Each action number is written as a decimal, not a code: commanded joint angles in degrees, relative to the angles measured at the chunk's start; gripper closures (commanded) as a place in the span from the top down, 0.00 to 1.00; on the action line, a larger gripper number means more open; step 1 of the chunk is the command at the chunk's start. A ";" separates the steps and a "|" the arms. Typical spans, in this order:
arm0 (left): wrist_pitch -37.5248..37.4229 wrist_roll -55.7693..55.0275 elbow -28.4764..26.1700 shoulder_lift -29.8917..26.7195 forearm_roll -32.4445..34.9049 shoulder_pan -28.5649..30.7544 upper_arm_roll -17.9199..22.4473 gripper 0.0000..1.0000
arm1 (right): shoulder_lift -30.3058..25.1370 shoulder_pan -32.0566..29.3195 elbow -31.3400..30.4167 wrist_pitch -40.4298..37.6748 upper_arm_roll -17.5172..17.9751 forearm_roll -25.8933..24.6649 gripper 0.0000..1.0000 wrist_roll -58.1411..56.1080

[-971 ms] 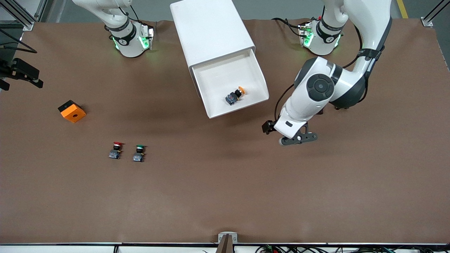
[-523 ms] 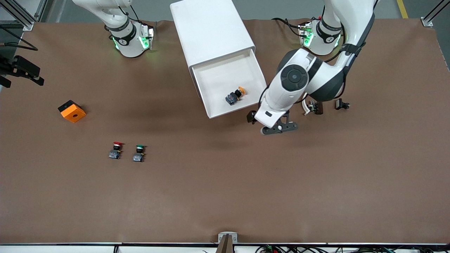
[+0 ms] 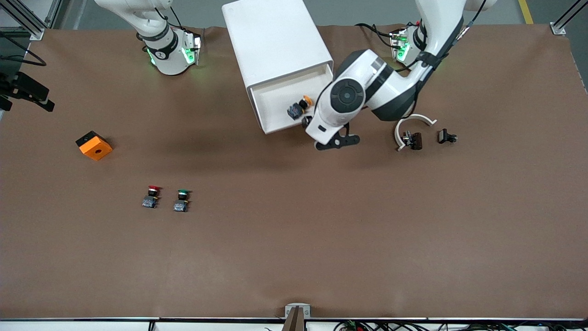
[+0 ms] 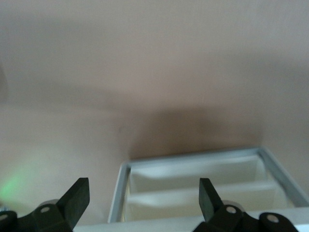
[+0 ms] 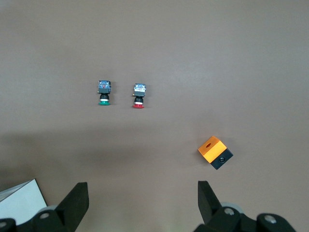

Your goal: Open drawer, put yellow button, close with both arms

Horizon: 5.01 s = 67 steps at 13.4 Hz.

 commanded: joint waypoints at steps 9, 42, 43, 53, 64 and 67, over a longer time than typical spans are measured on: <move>-2.57 -10.28 0.81 0.78 -1.41 -5.08 -6.91 1.00 | -1.90 -0.73 -2.35 0.70 0.20 1.11 1.00 1.00; -13.12 52.10 11.28 -22.59 11.42 27.13 15.81 1.00 | -1.99 -0.29 -2.26 1.14 0.73 2.16 1.00 0.47; -13.20 54.56 9.70 -24.60 11.42 21.87 21.60 1.00 | -1.90 -0.29 -2.09 1.14 0.73 2.25 1.00 0.47; -13.91 54.85 4.50 -29.72 8.87 19.79 21.76 1.00 | -1.46 0.24 -1.03 0.44 0.81 0.41 1.00 -0.14; -16.27 50.19 5.47 -29.72 8.35 20.14 21.39 1.00 | -1.46 2.35 -1.20 0.26 0.72 -2.67 1.00 -0.06; -16.54 49.92 5.82 -29.37 7.99 20.05 21.65 1.00 | -1.38 1.82 -1.20 0.44 0.37 -2.67 1.00 -0.06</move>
